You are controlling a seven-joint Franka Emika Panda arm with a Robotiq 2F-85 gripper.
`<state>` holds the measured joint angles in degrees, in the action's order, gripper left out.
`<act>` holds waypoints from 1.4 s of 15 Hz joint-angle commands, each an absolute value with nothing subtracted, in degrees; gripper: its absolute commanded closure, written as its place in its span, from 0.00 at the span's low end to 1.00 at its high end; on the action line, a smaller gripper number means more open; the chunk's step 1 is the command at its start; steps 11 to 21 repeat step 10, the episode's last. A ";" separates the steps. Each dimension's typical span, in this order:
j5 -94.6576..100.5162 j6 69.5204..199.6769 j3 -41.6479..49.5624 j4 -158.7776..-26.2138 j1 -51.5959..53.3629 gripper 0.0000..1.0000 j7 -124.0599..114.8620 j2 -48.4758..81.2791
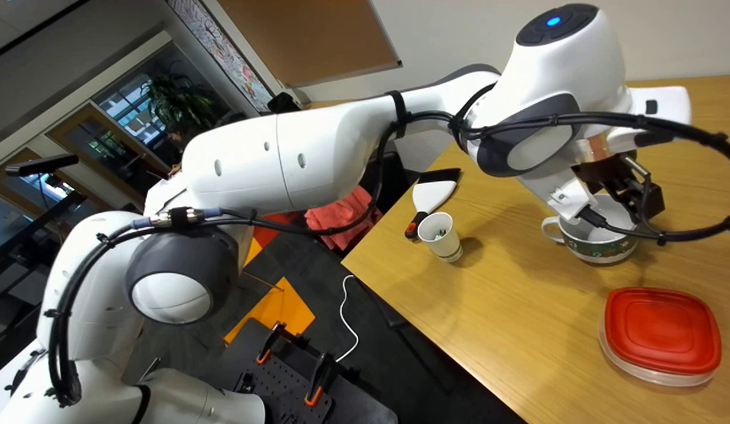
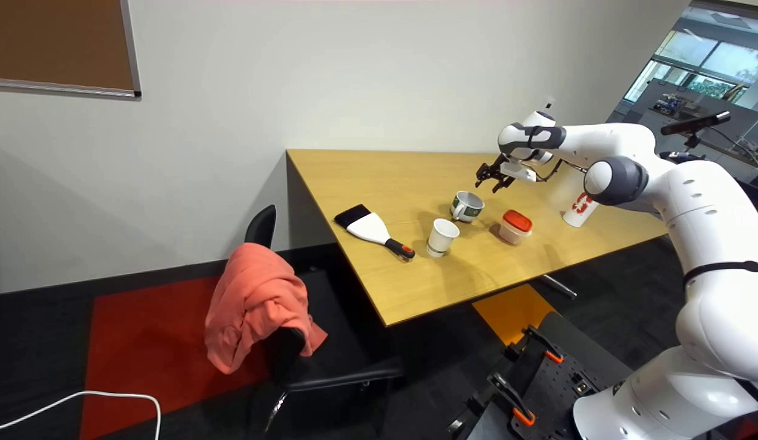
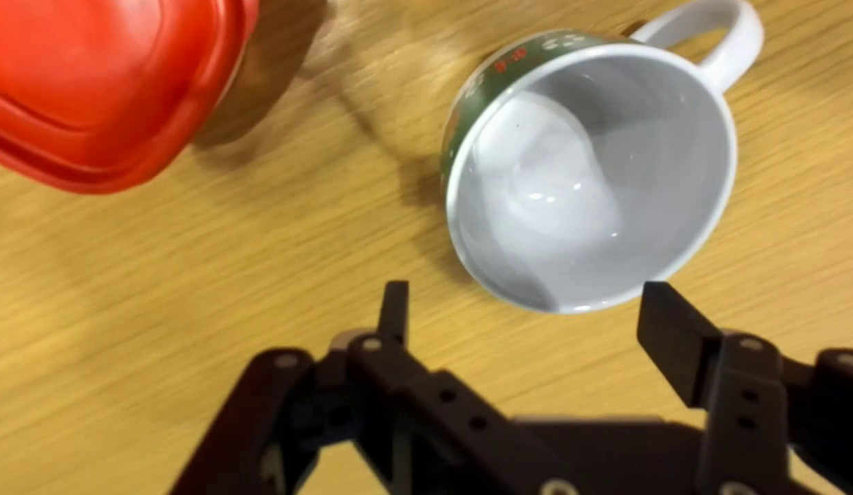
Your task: Put the red lid on the lunchbox, move the cup to the left, and then move the mug to the right
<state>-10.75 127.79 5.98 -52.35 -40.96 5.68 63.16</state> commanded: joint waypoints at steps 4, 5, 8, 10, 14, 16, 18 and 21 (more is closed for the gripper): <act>-9.65 126.53 2.88 -73.19 -39.41 0.00 20.21 47.26; -9.14 126.65 2.78 -75.74 -38.90 0.00 21.68 45.77; -7.00 129.03 3.79 -83.47 -36.54 0.00 23.14 41.71; -5.26 131.52 4.03 -88.54 -35.23 0.00 23.01 39.03; -5.26 131.52 4.03 -88.54 -35.23 0.00 23.01 39.03; -5.26 131.52 4.03 -88.54 -35.23 0.00 23.01 39.03; -5.26 131.52 4.03 -88.54 -35.23 0.00 23.01 39.03; -5.26 131.52 4.03 -88.54 -35.23 0.00 23.01 39.03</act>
